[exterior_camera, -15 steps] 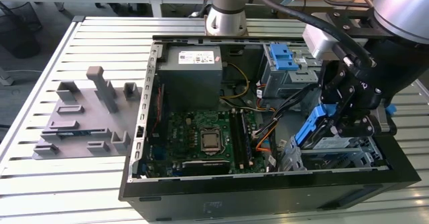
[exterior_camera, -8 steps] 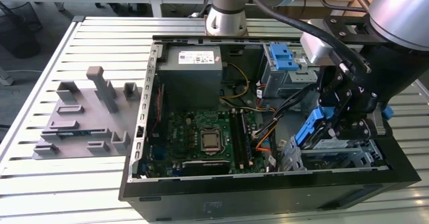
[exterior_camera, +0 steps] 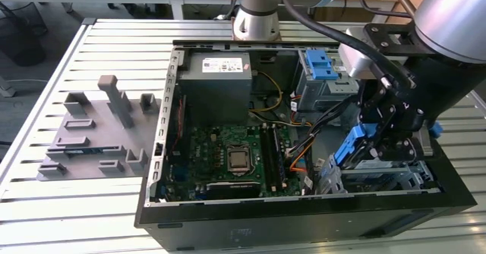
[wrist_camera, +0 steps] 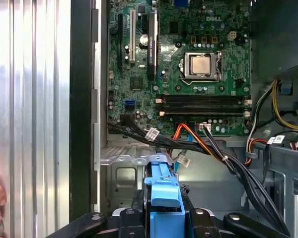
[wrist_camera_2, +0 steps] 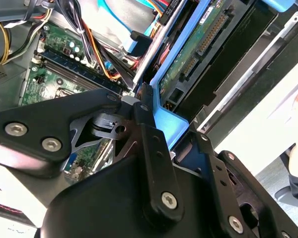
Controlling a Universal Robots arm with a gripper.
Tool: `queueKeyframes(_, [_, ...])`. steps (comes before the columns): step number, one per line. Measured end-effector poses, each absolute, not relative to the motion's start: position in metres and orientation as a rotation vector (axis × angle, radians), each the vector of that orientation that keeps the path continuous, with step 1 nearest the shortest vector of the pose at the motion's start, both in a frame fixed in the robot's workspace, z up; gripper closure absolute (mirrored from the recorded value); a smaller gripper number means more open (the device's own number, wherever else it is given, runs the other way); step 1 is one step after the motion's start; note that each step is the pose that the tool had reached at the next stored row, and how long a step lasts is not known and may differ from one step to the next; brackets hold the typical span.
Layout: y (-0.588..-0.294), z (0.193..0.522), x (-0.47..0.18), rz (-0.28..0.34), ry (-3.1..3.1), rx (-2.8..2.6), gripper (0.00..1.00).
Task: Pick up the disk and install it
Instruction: 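Insert the disk into the insertion slot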
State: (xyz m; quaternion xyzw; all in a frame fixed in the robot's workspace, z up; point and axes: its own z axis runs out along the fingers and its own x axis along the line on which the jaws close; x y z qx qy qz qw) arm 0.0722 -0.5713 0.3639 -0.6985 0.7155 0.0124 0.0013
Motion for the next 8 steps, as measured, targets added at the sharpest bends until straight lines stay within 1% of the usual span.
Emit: queueKeyframes(8, [-0.5713, 0.3577, 0.0722, 0.039, 2.246, -2.193, 0.64])
